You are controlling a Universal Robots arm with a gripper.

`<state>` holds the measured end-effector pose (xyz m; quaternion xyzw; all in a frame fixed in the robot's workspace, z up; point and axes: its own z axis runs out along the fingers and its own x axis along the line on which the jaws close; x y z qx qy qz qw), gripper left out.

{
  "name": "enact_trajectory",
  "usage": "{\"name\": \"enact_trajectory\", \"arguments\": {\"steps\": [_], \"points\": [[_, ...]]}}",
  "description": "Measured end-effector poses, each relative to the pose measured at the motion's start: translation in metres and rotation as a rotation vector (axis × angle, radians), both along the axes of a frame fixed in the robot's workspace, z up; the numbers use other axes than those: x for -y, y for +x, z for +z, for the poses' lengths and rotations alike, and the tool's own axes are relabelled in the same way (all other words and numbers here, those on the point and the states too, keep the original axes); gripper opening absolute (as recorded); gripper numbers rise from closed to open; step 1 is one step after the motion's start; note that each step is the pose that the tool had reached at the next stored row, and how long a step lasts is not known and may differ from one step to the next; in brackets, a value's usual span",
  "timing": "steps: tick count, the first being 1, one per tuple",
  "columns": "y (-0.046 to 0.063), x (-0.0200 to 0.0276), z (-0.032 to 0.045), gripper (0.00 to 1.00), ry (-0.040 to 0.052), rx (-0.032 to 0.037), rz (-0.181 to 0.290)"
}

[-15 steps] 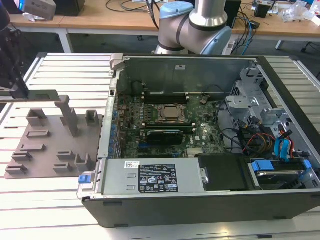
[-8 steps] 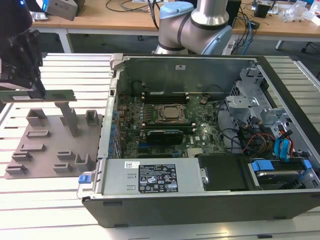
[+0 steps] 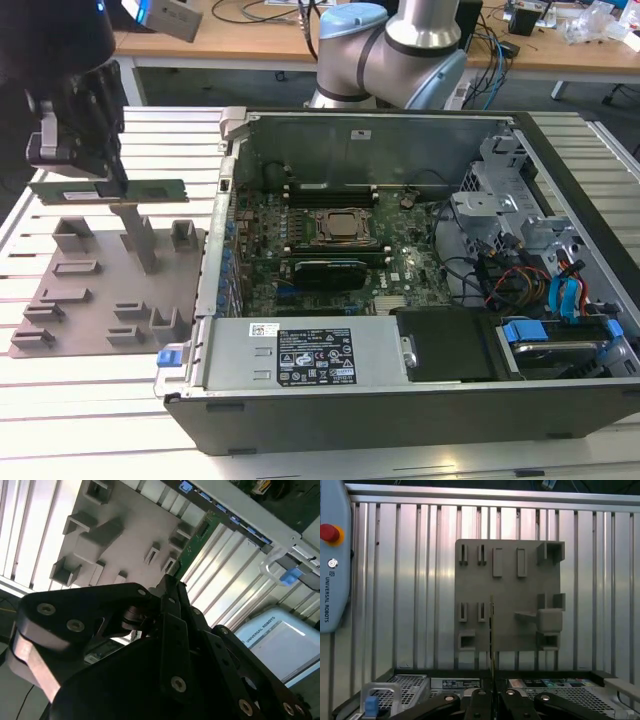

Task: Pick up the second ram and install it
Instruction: 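Pick up the second ram and move it above second insertion slot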

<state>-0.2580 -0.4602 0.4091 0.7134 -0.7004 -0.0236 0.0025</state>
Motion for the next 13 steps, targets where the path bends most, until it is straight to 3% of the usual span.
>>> {"name": "enact_trajectory", "arguments": {"steps": [4, 13], "points": [[0.016, 0.0000, 0.0000, 0.13, 0.0000, -0.0001, 0.000], [0.064, 0.0000, 0.0000, 0.13, 0.0000, -0.0004, 0.000]]}}
